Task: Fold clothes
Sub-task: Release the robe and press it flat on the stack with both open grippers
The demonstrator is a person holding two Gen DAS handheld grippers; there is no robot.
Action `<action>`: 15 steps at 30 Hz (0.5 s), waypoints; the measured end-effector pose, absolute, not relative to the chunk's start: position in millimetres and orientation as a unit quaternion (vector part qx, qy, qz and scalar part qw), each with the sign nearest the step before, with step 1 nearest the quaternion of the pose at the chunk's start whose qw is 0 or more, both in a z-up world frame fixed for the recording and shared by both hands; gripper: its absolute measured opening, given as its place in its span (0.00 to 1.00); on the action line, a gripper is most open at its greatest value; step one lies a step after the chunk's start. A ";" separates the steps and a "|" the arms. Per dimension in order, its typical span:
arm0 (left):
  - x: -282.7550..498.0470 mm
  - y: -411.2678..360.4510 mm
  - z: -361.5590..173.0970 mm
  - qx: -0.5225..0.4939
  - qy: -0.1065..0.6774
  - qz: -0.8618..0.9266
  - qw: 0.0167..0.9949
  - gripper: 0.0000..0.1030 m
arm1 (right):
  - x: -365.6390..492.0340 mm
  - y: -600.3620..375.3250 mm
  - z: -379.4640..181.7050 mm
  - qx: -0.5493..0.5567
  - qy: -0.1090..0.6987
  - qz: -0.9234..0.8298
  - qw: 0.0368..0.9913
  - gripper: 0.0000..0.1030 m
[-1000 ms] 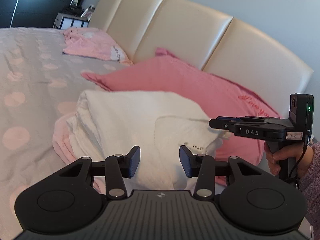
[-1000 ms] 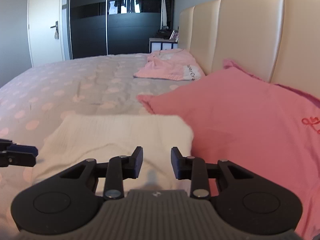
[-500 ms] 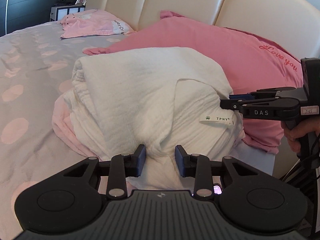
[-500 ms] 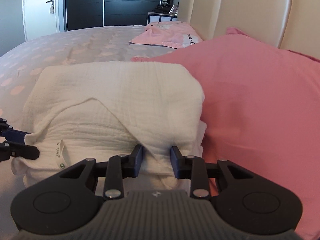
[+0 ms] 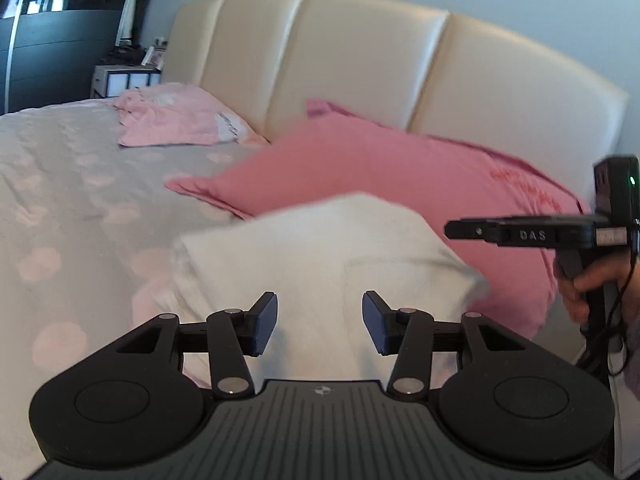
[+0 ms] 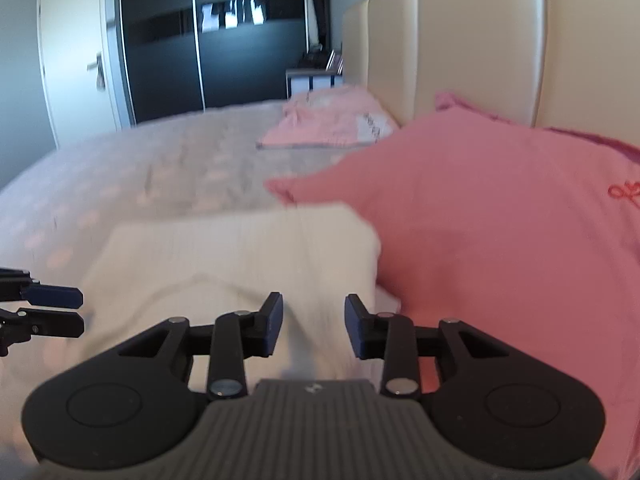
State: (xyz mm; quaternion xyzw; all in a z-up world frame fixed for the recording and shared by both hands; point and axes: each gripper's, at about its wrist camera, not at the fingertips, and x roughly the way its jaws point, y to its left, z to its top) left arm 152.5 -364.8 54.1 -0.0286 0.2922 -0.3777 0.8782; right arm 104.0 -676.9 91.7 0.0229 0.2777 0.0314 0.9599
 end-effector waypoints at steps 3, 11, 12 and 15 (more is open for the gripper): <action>176.9 -361.0 54.9 -0.037 0.297 -0.356 0.885 0.43 | 125.7 -674.9 97.4 0.026 0.273 0.013 0.962 0.38; 224.4 -369.6 32.1 -0.032 0.308 -0.346 0.886 0.40 | 204.9 -672.5 74.9 0.043 0.291 -0.002 0.956 0.33; 229.3 -370.2 28.0 -0.032 0.315 -0.343 0.884 0.39 | 214.6 -675.0 70.2 0.052 0.295 -0.003 0.954 0.33; 243.2 -372.3 15.4 -0.035 0.342 -0.333 0.878 0.35 | 235.2 -678.0 54.3 0.061 0.312 -0.010 0.948 0.33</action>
